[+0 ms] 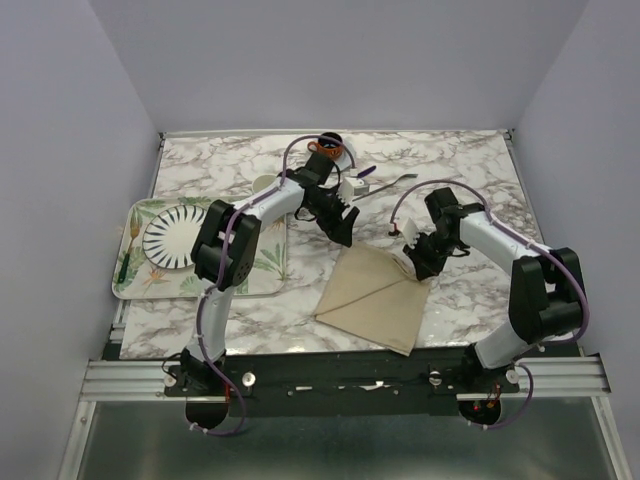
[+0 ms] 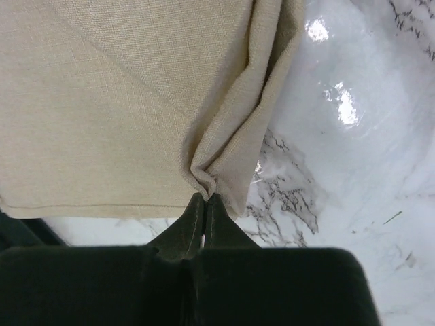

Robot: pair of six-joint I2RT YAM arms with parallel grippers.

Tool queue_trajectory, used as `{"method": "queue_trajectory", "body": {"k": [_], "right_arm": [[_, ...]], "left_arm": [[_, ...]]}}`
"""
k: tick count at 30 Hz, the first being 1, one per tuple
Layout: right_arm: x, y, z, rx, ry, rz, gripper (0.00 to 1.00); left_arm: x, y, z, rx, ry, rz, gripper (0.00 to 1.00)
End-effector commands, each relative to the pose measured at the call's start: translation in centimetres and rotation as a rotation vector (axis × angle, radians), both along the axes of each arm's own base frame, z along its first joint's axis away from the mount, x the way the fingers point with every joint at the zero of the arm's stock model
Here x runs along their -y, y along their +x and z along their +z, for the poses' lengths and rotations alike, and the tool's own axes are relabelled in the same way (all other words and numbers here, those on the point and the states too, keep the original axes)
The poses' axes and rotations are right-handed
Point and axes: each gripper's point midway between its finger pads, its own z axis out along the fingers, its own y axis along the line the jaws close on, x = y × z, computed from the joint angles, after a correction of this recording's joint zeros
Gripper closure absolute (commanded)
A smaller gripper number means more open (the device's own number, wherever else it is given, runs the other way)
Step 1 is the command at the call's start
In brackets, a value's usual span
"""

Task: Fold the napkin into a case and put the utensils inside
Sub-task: Pick up the upper triangle-folded napkin from the center of the board.

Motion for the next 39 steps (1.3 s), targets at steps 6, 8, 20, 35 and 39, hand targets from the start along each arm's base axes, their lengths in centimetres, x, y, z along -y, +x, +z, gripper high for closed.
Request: {"method": "queue_trajectory", "body": {"k": [6, 8, 20, 35, 39], "right_arm": [[-0.1, 1.5, 0.2, 0.24, -0.076, 0.185, 0.99], [-0.3, 1.3, 0.3, 0.263, -0.079, 0.211, 0.99], [-0.7, 0.7, 0.2, 0.336, -0.105, 0.308, 0.99], [-0.3, 1.2, 0.1, 0.321, -0.129, 0.244, 0.99], [0.0, 1.8, 0.6, 0.339, -0.137, 0.196, 0.99]], "left_arm": [[0.9, 1.2, -1.0, 0.03, -0.019, -0.092, 0.28], [1.0, 0.9, -1.4, 0.015, -0.025, -0.102, 0.29], [1.7, 0.2, -2.6, -0.067, -0.06, -0.122, 0.42], [1.5, -0.8, -1.2, -0.068, -0.082, -0.153, 0.91], [1.2, -1.4, 0.0, -0.038, -0.105, -0.168, 1.0]]}}
